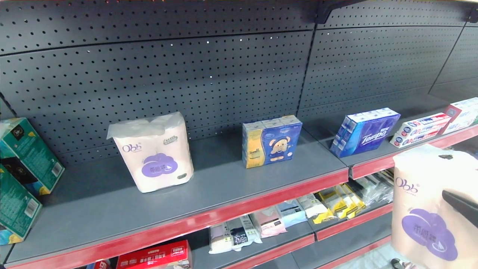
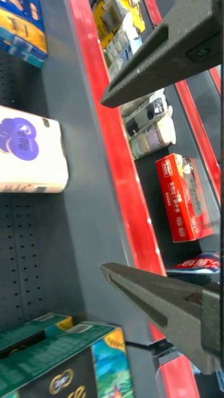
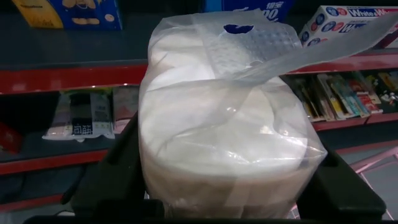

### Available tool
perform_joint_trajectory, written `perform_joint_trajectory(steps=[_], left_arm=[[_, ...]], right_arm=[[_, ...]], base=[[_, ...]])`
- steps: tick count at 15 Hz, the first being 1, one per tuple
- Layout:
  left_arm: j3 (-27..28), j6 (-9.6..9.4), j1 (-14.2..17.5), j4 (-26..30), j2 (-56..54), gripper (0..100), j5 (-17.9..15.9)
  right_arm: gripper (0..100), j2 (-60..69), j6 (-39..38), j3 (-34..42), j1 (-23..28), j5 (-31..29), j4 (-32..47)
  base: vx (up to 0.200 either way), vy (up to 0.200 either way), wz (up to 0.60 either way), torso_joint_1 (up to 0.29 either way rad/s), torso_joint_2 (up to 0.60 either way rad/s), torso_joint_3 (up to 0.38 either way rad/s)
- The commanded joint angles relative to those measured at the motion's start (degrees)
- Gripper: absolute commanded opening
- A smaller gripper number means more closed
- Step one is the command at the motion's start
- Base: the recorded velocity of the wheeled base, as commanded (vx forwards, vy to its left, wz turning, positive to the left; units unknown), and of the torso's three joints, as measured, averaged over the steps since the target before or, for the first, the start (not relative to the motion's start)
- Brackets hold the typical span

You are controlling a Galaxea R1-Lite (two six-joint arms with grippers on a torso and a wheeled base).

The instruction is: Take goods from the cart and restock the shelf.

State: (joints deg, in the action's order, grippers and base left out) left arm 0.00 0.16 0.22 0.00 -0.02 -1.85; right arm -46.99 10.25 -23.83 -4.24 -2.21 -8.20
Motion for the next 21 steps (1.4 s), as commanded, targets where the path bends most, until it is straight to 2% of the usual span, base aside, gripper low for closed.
perform_joint_trajectory(steps=[1, 5, 10, 16, 21], left_arm=[[0.0, 0.02, 0.0, 0.0, 0.0, 100, 0.0], [0.0, 0.02, 0.0, 0.0, 0.0, 100, 0.0], [0.0, 0.02, 0.0, 0.0, 0.0, 100, 0.0], [0.0, 0.02, 0.0, 0.0, 0.0, 100, 0.0], [0.0, 0.02, 0.0, 0.0, 0.0, 100, 0.0]], right_arm=[[0, -0.2, -0.1, 0.0, -0.1, 0.0, 0.0], [0, -0.5, 0.4, 0.1, 0.0, -0.1, -0.1], [0, -0.4, 0.4, 0.6, 0.2, -0.3, 0.0], [0, -0.5, 1.1, 0.7, 0.2, -0.3, 0.0], [0, -0.4, 0.6, 1.5, 1.3, -0.1, 0.0]], base=[[0.0, 0.0, 0.0, 0.159, -0.35, -0.178], [0.0, 0.0, 0.0, 0.149, -0.3, -0.155], [0.0, 0.0, 0.0, 0.011, -0.03, -0.015], [0.0, 0.0, 0.6, 0.002, 0.0, 0.001], [0.0, 0.0, 0.0, 0.0, 0.0, 0.0]])
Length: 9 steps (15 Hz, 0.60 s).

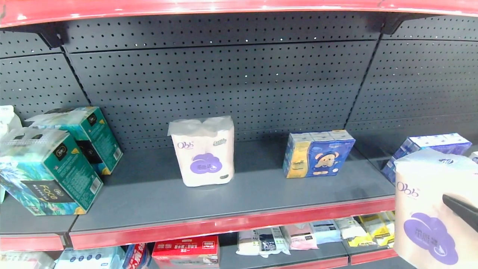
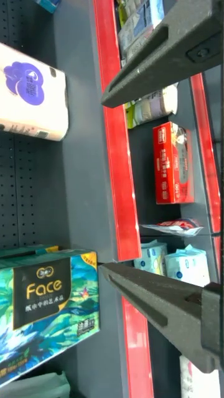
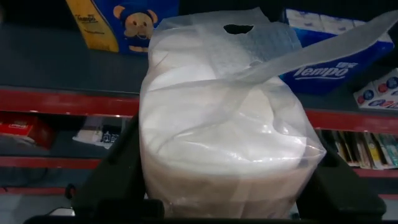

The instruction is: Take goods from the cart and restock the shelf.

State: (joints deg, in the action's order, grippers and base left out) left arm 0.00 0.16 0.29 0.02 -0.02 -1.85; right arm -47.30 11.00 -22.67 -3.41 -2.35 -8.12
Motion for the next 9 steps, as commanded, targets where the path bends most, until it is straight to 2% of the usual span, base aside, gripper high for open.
perform_joint_trajectory(steps=[1, 6, 9], left_arm=[[0.0, 0.02, 0.0, 0.0, 0.0, 100, 0.0], [0.0, -0.16, -0.1, 0.0, 1.1, 100, -0.1], [0.1, -1.04, 0.0, 0.1, 4.7, 100, -0.1]], right_arm=[[0, 0.5, -0.3, 0.7, 0.9, 1.2, -0.1], [0, 1.8, -7.0, 0.9, 1.3, 8.5, -0.1], [0, 3.6, -8.5, 1.9, 1.4, 9.4, -0.1]], base=[[0.0, 0.0, 0.0, 0.0, 0.0, 0.0], [0.0, 0.0, 0.0, 0.0, 0.0, 0.0], [0.0, 0.0, 0.0, 0.0, 0.0, 0.0]])
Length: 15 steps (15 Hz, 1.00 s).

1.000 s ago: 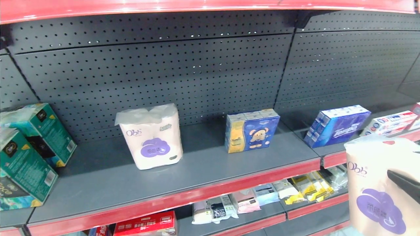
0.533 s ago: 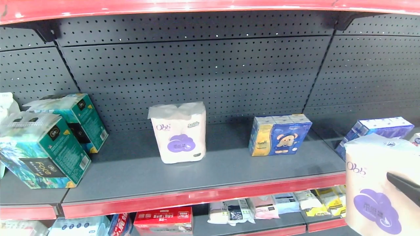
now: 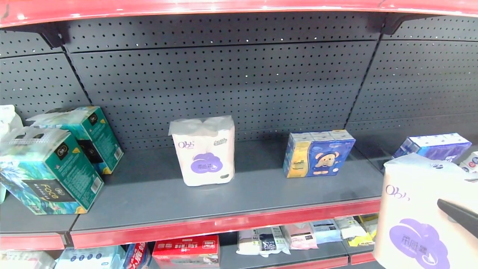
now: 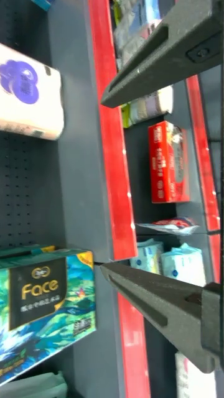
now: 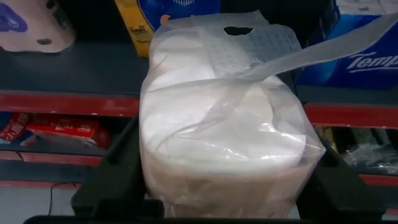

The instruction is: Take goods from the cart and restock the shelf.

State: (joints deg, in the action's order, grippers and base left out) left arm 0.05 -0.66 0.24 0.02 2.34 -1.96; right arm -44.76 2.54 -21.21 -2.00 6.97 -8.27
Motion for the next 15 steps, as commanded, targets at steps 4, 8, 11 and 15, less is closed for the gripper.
perform_joint_trajectory(steps=[4, 8, 11, 15], left_arm=[[0.1, -3.82, -3.1, 0.0, 4.9, 100, -0.1], [0.1, -3.82, -2.6, 0.0, 6.0, 100, 0.0], [0.1, -3.74, -2.4, 0.0, 6.0, 100, 0.0], [19.6, 6.37, -1.4, -2.1, 30.4, 100, -0.8]], right_arm=[[0, 4.0, -0.6, 2.1, 0.0, -0.3, 0.1], [0, 3.9, -0.5, 0.2, 0.8, -1.0, 0.2], [0, 1.2, -0.9, -2.7, 1.1, -2.4, 0.0], [0, 2.3, -0.8, -1.1, 2.1, -2.3, 0.6]], base=[[0.0, 0.0, 0.0, 0.0, 0.0, 0.0], [0.0, 0.0, 0.0, 0.0, 0.0, 0.0], [0.0, 0.0, 0.0, 0.0, 0.0, 0.0], [0.0, 0.0, 0.0, 0.0, 0.0, 0.0]])
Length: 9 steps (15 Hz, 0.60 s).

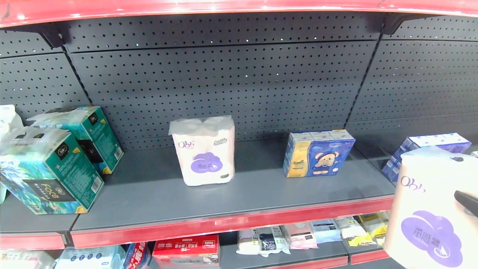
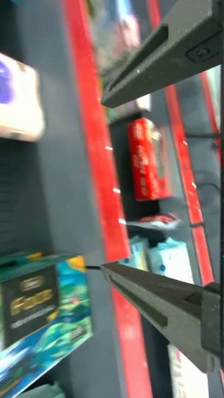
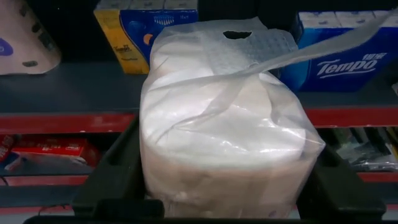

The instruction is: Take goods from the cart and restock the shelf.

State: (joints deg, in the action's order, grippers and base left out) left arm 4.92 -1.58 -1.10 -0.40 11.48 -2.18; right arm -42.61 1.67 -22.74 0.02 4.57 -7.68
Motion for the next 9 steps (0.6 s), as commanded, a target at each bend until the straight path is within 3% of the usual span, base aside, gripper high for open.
perform_joint_trajectory(steps=[1, 4, 6, 7, 9], left_arm=[[14.6, 5.01, -0.5, -5.0, 25.1, 100, -2.3], [12.3, -0.61, -0.1, -8.2, 32.3, 100, -5.3], [14.4, -1.67, 2.2, -13.1, 42.0, 100, -5.6], [15.3, -1.93, 2.8, -22.1, 52.5, 100, -8.2], [16.1, -3.34, 3.5, -34.9, 64.3, 100, -16.9]], right_arm=[[0, 0.2, 0.2, 1.1, 0.0, 0.1, 0.0], [0, 0.5, 0.4, 2.0, -0.2, 0.3, 0.0], [0, 0.4, 0.4, 1.7, -0.2, 0.3, 0.0], [0, -0.5, 1.0, 1.8, -0.2, 0.3, 0.0], [0, -1.3, 3.6, 2.3, -0.2, 0.6, 0.0]], base=[[0.0, 0.0, 0.0, 0.0, 0.0, 0.0], [0.0, 0.0, 0.0, 0.0, 0.0, 0.0], [0.0, 0.0, 0.0, 0.0, 0.0, 0.0], [0.0, 0.0, 0.0, 0.0, 0.0, 0.0], [0.0, 0.0, 0.0, 0.0, 0.0, 0.0]])
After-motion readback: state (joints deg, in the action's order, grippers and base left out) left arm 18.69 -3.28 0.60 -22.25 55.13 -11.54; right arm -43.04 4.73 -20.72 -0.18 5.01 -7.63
